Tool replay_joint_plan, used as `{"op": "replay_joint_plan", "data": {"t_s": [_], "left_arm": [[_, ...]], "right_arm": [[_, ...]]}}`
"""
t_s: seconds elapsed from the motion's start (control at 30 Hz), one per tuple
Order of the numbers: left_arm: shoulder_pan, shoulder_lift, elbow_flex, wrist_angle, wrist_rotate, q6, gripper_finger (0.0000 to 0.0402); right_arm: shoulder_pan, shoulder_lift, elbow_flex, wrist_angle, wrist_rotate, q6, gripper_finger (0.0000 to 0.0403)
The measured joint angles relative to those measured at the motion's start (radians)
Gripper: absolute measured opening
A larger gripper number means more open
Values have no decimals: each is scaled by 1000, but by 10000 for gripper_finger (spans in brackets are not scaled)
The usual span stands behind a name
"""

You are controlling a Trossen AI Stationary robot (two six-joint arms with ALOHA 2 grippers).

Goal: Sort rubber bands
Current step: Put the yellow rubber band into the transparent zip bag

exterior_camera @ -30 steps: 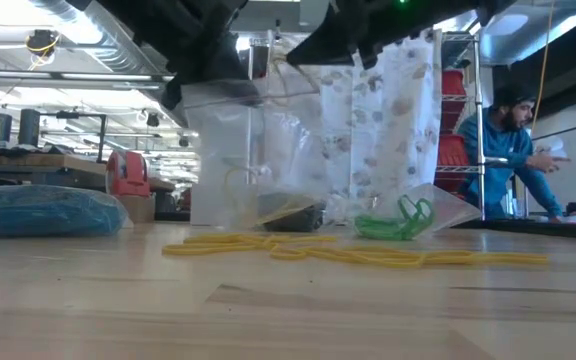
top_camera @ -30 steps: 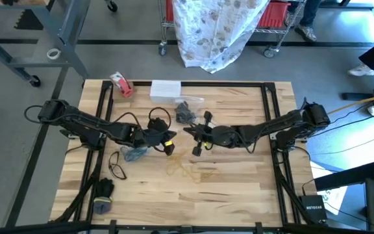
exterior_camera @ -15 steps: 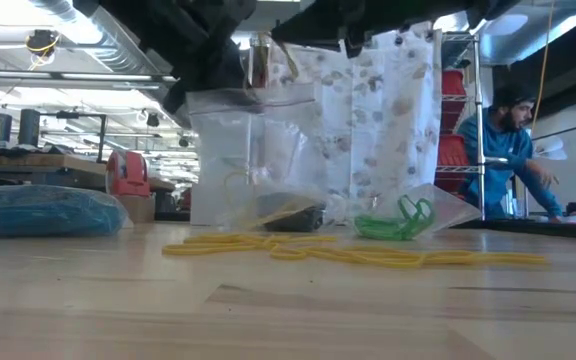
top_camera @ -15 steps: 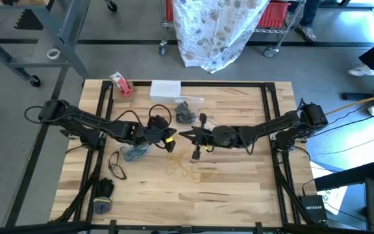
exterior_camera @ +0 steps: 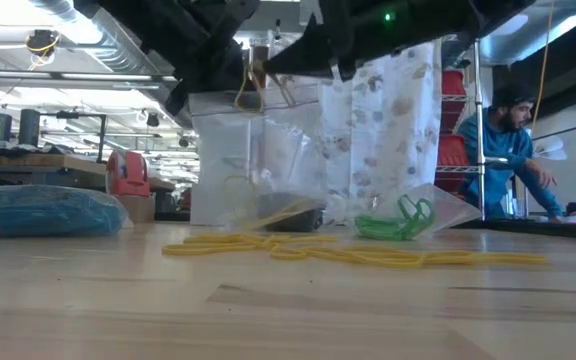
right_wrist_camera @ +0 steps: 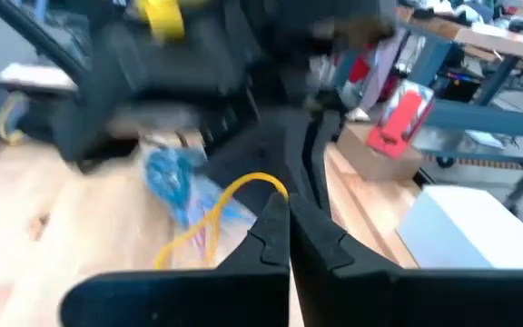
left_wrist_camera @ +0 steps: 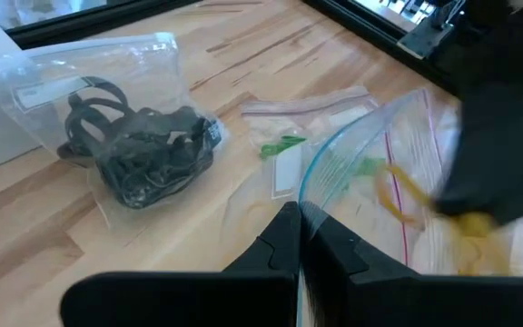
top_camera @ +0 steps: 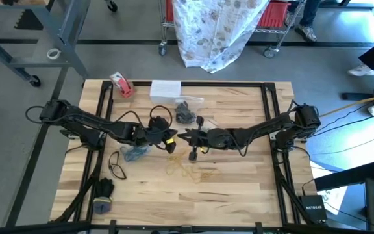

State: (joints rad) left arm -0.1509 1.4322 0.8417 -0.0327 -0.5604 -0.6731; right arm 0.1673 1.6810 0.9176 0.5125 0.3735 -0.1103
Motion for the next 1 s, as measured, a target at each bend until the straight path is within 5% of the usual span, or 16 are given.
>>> {"op": "replay_joint_plan", "data": {"t_s": [0.43, 1.0], "left_arm": [[0, 0, 0, -11, 4, 19, 1], [0, -1, 0, 30, 4, -8, 1]], "right_arm": [[2, -49, 0, 35, 168, 1, 0], [3, 5, 0, 34, 52, 21, 0]]}}
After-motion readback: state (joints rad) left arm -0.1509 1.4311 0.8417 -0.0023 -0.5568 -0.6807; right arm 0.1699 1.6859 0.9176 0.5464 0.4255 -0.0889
